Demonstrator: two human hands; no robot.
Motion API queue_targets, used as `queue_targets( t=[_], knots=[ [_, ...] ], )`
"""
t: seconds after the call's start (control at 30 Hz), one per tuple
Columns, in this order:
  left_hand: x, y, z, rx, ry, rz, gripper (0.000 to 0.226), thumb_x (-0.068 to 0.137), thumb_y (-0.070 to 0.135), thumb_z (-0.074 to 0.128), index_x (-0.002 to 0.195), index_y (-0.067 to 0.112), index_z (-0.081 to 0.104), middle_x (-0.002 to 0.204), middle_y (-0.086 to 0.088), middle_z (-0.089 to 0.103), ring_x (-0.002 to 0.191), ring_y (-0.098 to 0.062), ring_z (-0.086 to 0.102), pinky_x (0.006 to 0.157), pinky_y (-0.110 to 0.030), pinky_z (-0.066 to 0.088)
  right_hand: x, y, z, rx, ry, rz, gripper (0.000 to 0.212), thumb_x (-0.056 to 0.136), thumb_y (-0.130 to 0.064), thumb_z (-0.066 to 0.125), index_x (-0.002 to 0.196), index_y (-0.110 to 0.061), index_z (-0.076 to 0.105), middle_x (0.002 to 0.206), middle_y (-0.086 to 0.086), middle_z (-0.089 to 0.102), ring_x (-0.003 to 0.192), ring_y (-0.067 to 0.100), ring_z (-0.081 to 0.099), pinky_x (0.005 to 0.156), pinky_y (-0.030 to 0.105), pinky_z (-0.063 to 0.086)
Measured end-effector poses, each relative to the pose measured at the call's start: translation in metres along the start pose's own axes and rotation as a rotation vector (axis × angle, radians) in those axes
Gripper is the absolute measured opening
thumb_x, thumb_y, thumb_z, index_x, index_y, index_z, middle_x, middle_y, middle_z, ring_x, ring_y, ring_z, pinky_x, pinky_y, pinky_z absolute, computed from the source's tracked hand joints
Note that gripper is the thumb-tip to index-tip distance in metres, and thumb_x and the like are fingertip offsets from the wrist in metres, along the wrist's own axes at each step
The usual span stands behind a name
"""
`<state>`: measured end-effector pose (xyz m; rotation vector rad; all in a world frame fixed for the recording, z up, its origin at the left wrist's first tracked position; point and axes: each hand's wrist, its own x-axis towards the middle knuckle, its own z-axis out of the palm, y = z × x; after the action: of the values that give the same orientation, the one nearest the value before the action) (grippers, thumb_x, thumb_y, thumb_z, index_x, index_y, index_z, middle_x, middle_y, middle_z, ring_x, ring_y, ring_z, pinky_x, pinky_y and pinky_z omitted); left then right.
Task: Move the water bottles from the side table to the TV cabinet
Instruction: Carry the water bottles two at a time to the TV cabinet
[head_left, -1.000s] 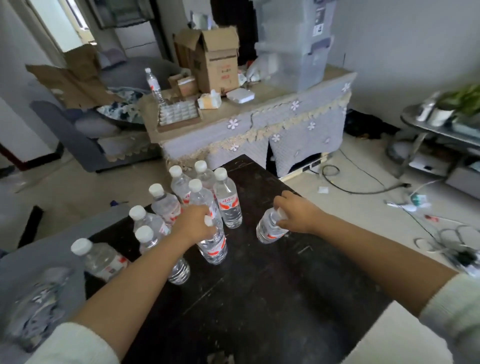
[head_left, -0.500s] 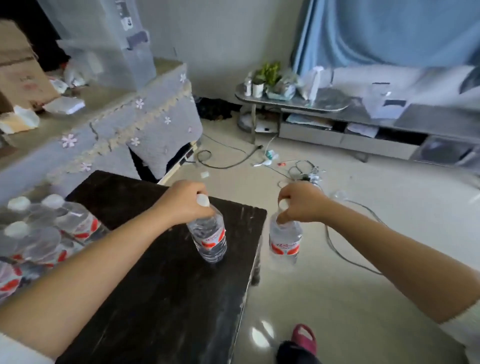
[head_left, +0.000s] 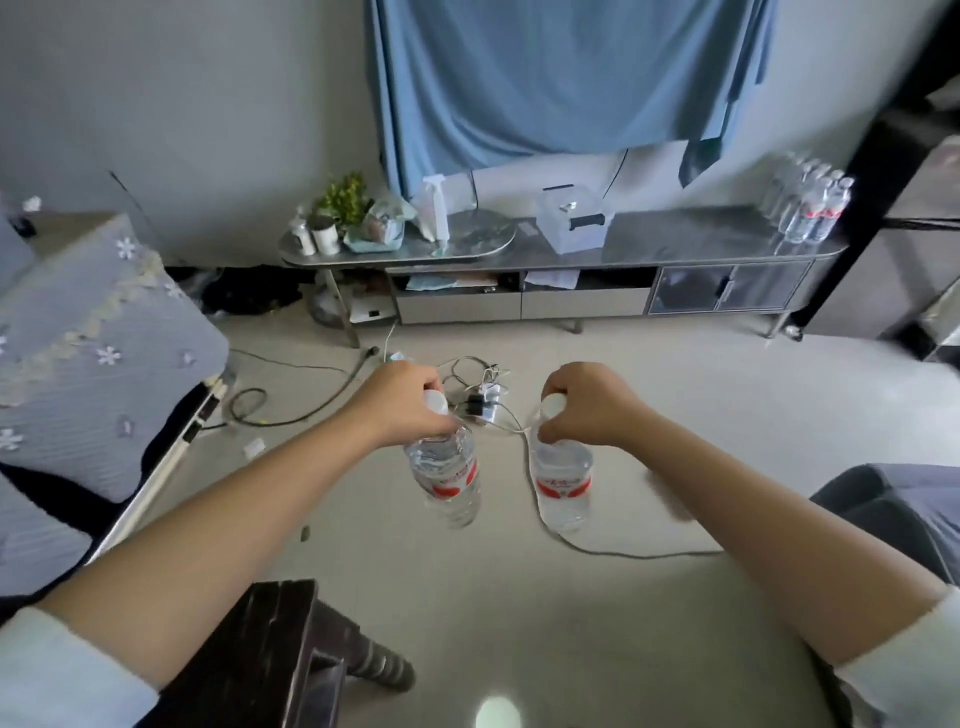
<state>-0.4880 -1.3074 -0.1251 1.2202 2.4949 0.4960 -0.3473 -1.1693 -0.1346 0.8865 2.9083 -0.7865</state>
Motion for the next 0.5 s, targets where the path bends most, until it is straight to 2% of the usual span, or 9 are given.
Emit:
queue_targets(
  t=[0.07, 0.2, 0.3, 0.43, 0.5],
  knots=[
    [0.034, 0.024, 0.007, 0.015, -0.008, 0.023, 0.027, 0.071, 0.026, 0.075, 0.064, 0.02, 0.049, 0.086, -0.002, 0.057, 0.082, -0.018, 0.049, 0.062, -0.026, 0.037, 0.023, 0.023, -0.016, 0.006, 0.005, 0.022, 0.039, 0.073, -0.019, 0.069, 0.11, -0.007, 0.064, 0.113, 0.009, 0.063, 0.086, 0.016, 0.045, 0.062, 0.023, 0.036],
    [0.101, 0.066, 0.016, 0.024, 0.0, 0.084, 0.025, 0.073, 0.028, 0.074, 0.073, 0.017, 0.052, 0.086, -0.001, 0.055, 0.082, -0.017, 0.048, 0.069, -0.023, 0.035, 0.065, 0.072, -0.048, 0.072, 0.053, 0.066, 0.038, 0.075, -0.02, 0.07, 0.109, -0.005, 0.064, 0.102, 0.007, 0.06, 0.086, 0.015, 0.045, 0.065, 0.024, 0.037],
    [0.154, 0.091, 0.018, 0.02, 0.001, 0.112, 0.026, 0.073, 0.028, 0.074, 0.072, 0.018, 0.05, 0.087, 0.0, 0.053, 0.083, -0.017, 0.047, 0.068, -0.024, 0.034, 0.101, 0.106, -0.071, 0.136, 0.088, 0.103, 0.04, 0.074, -0.02, 0.072, 0.109, -0.005, 0.064, 0.093, -0.001, 0.051, 0.086, 0.014, 0.045, 0.072, 0.025, 0.038],
    [0.226, 0.115, 0.018, 0.027, -0.033, 0.147, 0.026, 0.071, 0.026, 0.075, 0.067, 0.018, 0.05, 0.088, -0.001, 0.054, 0.073, -0.016, 0.049, 0.058, -0.024, 0.037, 0.155, 0.139, -0.1, 0.137, 0.111, 0.131, 0.04, 0.074, -0.02, 0.072, 0.11, -0.005, 0.064, 0.092, -0.001, 0.051, 0.086, 0.015, 0.047, 0.073, 0.026, 0.04],
    [0.265, 0.123, 0.018, 0.059, -0.066, 0.184, 0.023, 0.072, 0.025, 0.074, 0.07, 0.016, 0.053, 0.088, 0.0, 0.055, 0.079, -0.017, 0.05, 0.061, -0.024, 0.038, 0.184, 0.155, -0.114, 0.131, 0.103, 0.149, 0.04, 0.074, -0.02, 0.073, 0.11, -0.004, 0.064, 0.092, 0.0, 0.052, 0.086, 0.016, 0.048, 0.073, 0.026, 0.042]
  ],
)
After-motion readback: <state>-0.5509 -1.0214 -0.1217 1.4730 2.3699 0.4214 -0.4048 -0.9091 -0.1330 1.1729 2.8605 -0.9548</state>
